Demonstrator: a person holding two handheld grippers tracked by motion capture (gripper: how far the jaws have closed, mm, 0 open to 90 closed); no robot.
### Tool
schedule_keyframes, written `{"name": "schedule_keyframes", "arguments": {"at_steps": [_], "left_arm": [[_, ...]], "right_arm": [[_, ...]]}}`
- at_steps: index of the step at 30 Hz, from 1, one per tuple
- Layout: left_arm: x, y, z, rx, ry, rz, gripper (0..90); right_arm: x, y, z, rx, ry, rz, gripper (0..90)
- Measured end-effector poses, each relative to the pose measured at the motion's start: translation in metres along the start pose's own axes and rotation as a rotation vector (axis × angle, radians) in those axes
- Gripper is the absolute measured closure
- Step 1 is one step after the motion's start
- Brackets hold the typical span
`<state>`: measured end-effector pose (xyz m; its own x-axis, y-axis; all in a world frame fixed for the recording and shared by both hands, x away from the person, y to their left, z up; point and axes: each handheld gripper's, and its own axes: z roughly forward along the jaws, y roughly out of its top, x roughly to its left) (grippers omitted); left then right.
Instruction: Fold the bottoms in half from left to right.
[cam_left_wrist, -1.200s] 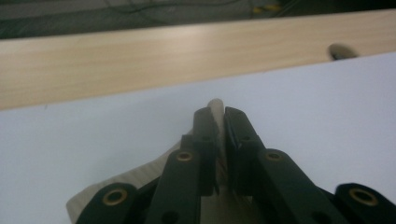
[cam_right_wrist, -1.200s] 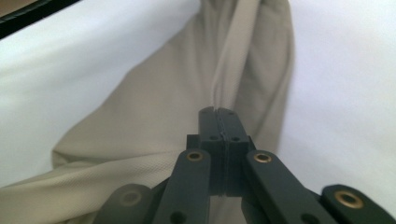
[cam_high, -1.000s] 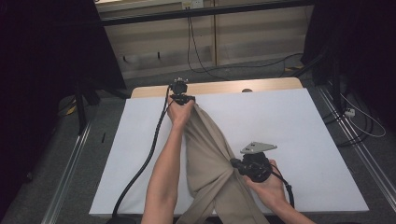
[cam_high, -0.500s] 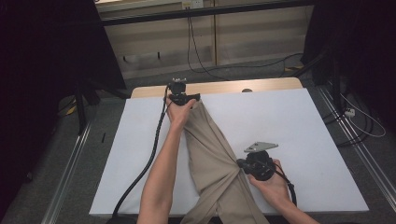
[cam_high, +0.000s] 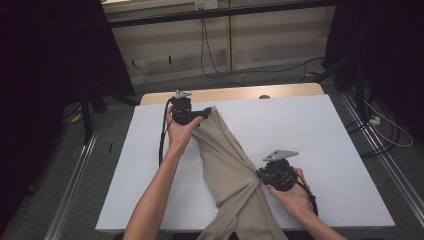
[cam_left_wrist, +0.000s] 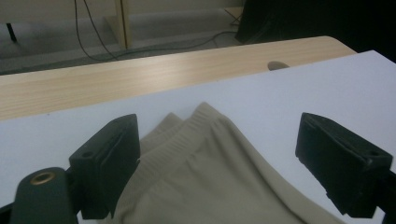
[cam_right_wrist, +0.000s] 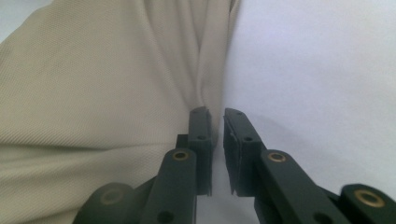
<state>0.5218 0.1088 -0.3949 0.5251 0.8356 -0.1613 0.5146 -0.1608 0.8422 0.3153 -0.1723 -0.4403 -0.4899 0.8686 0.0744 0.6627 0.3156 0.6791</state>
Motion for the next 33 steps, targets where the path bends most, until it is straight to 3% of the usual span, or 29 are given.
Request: {"name": "schedule_keyframes", "arguments": {"at_steps": [3,5,8,11,13,17,20,22,24,27,29,30,33], "left_arm": [[0.002,-0.009,-0.014,0.003,0.008,0.001,16.2],[0.004,-0.015,-0.023,0.002,0.006,-0.024,20.0],[0.003,-0.023,-0.035,0.063,-0.008,0.014,30.6],[-0.002,-0.039,-0.041,0.117,-0.046,0.056,43.5],[-0.007,-0.052,-0.042,0.148,-0.062,0.056,49.2],[-0.012,-0.07,-0.032,0.224,-0.067,0.088,49.9],[-0.018,-0.075,-0.025,0.248,-0.057,0.129,51.3],[-0.022,-0.079,-0.022,0.278,-0.08,0.144,59.7],[-0.027,-0.083,-0.021,0.284,-0.044,0.214,70.7],[-0.025,-0.081,-0.022,0.296,-0.042,0.194,82.6],[-0.024,-0.081,-0.023,0.297,-0.053,0.177,84.7],[-0.024,-0.081,-0.023,0.299,-0.052,0.16,85.8],[-0.024,-0.081,-0.026,0.309,-0.04,0.162,86.7]], "right_arm": [[0.004,0.0,-0.01,-0.024,-0.013,-0.019,73.1],[0.009,-0.001,-0.02,-0.049,-0.008,-0.037,70.9],[0.02,-0.005,-0.029,-0.072,0.036,-0.058,69.3],[0.034,-0.01,-0.031,-0.057,0.126,-0.09,72.3],[0.046,-0.012,-0.03,-0.048,0.17,-0.136,72.9],[0.065,-0.013,-0.022,-0.034,0.233,-0.214,67.5],[0.073,-0.01,-0.014,-0.032,0.244,-0.24,64.9],[0.075,-0.008,-0.008,-0.03,0.261,-0.256,60.9],[0.076,-0.007,-0.003,-0.012,0.276,-0.262,59.6],[0.078,-0.011,0.001,0.004,0.282,-0.273,59.0],[0.079,-0.014,0.0,0.005,0.275,-0.285,63.4],[0.079,-0.014,-0.001,0.009,0.281,-0.288,69.8],[0.079,-0.017,-0.004,0.03,0.301,-0.301,89.1]]}}
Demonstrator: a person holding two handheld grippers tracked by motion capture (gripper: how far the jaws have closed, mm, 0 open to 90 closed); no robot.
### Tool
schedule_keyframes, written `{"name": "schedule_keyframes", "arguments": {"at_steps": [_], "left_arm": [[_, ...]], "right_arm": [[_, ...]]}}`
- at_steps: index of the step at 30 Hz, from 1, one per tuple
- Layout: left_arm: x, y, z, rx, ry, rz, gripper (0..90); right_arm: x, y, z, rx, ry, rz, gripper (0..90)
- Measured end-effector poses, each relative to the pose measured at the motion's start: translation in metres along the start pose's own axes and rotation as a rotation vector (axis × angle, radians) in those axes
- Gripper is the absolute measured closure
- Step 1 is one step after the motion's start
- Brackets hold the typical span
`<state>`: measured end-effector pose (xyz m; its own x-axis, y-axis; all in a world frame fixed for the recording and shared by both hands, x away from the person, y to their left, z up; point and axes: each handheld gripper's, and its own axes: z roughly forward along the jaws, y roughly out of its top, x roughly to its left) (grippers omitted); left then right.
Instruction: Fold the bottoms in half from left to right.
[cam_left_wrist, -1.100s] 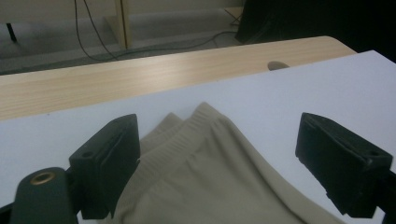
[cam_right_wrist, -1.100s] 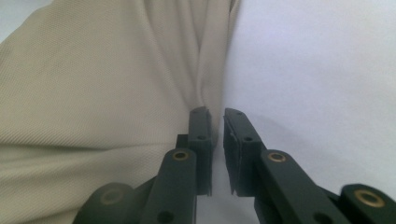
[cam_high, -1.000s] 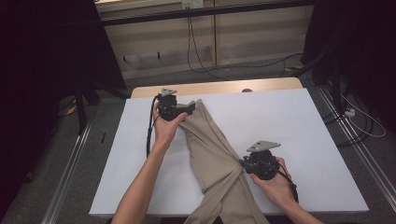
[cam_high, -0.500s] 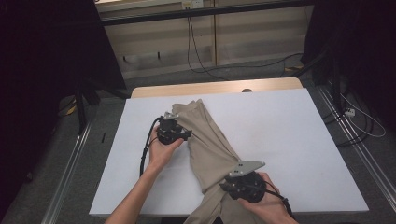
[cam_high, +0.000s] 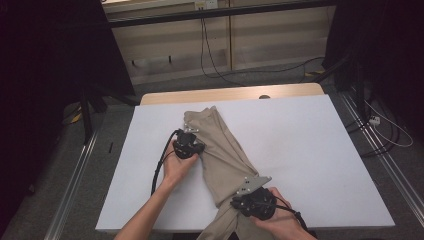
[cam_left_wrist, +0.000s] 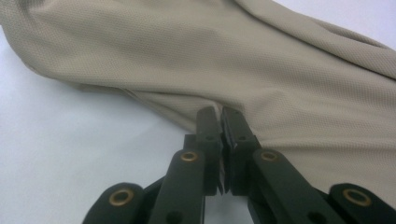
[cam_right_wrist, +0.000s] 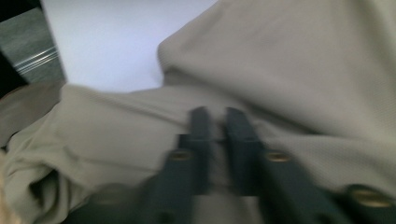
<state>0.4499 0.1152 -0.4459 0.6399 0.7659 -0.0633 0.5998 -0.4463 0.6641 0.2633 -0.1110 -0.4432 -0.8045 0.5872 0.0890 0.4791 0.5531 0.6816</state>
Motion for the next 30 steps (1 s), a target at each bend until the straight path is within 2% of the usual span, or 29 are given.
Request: {"name": "schedule_keyframes", "arguments": {"at_steps": [1,4,8,11,19,23,26,28,30], "left_arm": [[0.001,0.0,-0.001,0.003,-0.003,0.009,86.7],[0.003,-0.002,-0.001,-0.004,-0.012,-0.011,86.7],[0.004,-0.001,-0.001,-0.003,-0.016,-0.02,86.8],[0.005,-0.001,-0.001,-0.001,-0.018,-0.038,86.8],[0.007,0.001,-0.003,0.001,-0.011,-0.051,87.1],[0.006,0.001,-0.004,0.003,-0.004,-0.035,87.1],[0.007,0.0,-0.008,0.011,-0.003,-0.023,87.1],[0.007,-0.001,-0.012,0.0,-0.011,-0.016,87.0],[0.008,0.0,-0.016,-0.02,-0.021,-0.029,86.6]], "right_arm": [[0.001,-0.001,-0.002,0.004,-0.002,0.003,90.0],[0.001,-0.004,-0.01,0.014,0.007,0.018,90.0],[0.0,-0.013,-0.033,-0.013,0.023,0.046,90.0],[0.0,-0.026,-0.046,-0.006,0.006,0.043,90.0],[-0.007,-0.06,-0.071,0.014,-0.023,0.096,90.0],[-0.009,-0.068,-0.077,0.016,-0.021,0.11,90.0],[-0.007,-0.068,-0.078,0.016,0.008,0.105,90.0],[-0.003,-0.066,-0.077,0.005,0.021,0.103,90.0],[0.0,-0.063,-0.074,0.01,0.024,0.097,90.0]]}}
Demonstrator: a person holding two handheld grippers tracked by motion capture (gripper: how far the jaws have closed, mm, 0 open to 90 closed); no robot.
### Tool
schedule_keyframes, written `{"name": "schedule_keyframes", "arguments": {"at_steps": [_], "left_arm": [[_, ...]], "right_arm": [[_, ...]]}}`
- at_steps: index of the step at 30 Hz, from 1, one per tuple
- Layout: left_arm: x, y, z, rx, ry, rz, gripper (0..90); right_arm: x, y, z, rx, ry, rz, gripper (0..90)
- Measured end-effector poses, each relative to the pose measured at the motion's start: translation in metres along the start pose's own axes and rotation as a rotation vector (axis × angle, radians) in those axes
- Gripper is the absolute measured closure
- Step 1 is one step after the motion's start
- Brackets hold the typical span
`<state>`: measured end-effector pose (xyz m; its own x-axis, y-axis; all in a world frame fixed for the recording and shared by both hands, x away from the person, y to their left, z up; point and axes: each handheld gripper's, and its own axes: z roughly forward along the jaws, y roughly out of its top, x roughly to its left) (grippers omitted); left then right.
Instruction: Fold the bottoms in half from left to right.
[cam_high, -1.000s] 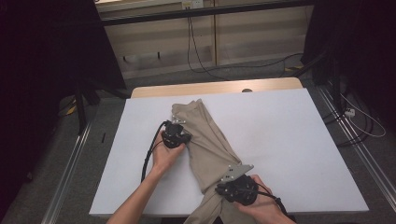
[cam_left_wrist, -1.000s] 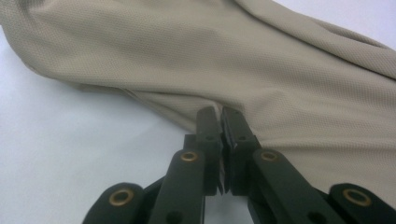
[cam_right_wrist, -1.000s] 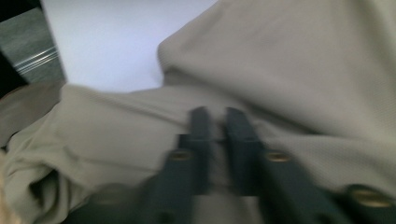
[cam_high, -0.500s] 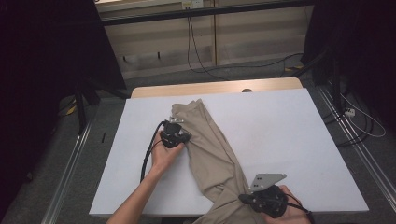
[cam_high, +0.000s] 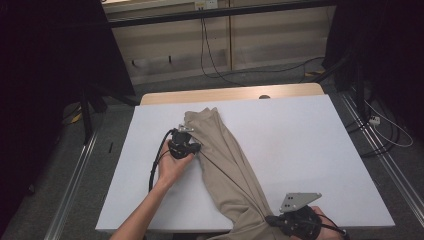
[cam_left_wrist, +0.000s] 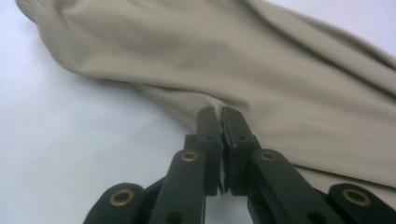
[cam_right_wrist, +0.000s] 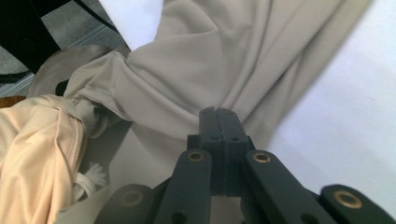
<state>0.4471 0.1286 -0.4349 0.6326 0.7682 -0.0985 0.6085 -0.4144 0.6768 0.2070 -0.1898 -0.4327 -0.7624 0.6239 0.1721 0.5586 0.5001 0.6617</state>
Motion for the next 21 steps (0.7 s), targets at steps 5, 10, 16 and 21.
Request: {"name": "schedule_keyframes", "arguments": {"at_steps": [5,10,16,21], "left_arm": [[0.004,0.002,0.0,-0.005,-0.023,-0.031,86.6],[0.002,-0.003,0.008,0.016,-0.003,-0.021,86.2],[0.0,-0.003,0.008,0.001,-0.023,-0.033,71.3],[-0.011,-0.002,-0.005,-0.049,-0.041,-0.03,47.5]], "right_arm": [[0.005,0.004,0.006,0.012,0.004,-0.003,90.0],[0.002,0.002,0.01,0.045,-0.036,-0.006,90.0],[-0.004,0.003,-0.001,-0.008,-0.024,0.024,73.9],[-0.024,0.015,0.001,-0.033,-0.11,0.053,76.9]]}}
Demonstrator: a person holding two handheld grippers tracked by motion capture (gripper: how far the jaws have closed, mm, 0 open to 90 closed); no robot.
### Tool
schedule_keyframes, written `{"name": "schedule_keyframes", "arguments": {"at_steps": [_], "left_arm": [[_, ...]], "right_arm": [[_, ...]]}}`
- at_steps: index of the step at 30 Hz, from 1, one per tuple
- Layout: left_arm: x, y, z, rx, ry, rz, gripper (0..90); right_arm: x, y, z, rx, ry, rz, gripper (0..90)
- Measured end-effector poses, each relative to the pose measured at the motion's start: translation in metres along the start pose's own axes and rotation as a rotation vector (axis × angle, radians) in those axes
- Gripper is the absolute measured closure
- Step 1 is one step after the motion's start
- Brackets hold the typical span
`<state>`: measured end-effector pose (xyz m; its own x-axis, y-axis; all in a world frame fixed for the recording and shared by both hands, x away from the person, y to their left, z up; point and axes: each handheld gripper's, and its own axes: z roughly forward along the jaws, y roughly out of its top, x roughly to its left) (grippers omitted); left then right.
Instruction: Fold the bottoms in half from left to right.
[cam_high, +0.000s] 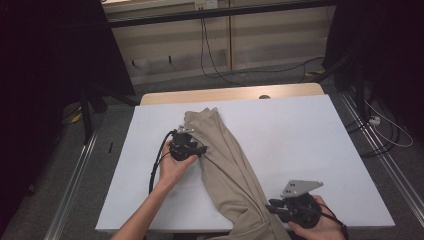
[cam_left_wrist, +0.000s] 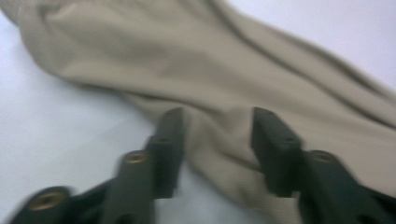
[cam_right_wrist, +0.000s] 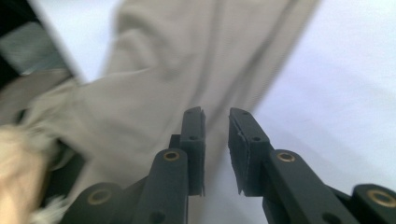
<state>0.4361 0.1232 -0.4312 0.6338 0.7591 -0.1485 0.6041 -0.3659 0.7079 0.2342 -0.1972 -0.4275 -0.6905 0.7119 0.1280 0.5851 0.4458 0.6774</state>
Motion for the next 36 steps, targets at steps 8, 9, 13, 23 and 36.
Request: {"name": "schedule_keyframes", "arguments": {"at_steps": [8,9,13,23,36], "left_arm": [[-0.021,-0.02,-0.033,-0.015,-0.017,0.081,23.0],[-0.025,-0.025,-0.034,-0.001,-0.025,0.104,23.0],[-0.036,-0.042,-0.026,0.067,-0.042,0.172,30.4],[-0.04,-0.047,-0.014,0.082,-0.024,0.18,29.2],[-0.042,-0.048,-0.012,0.069,-0.003,0.193,26.6]], "right_arm": [[-0.006,0.014,0.029,0.058,0.005,-0.026,77.8],[-0.005,0.014,0.03,0.066,0.0,-0.031,82.8],[-0.007,0.011,0.025,0.06,-0.039,-0.01,90.0],[-0.033,-0.006,0.002,0.053,-0.122,0.091,89.6],[0.011,0.018,0.023,0.023,-0.001,-0.014,71.7]]}}
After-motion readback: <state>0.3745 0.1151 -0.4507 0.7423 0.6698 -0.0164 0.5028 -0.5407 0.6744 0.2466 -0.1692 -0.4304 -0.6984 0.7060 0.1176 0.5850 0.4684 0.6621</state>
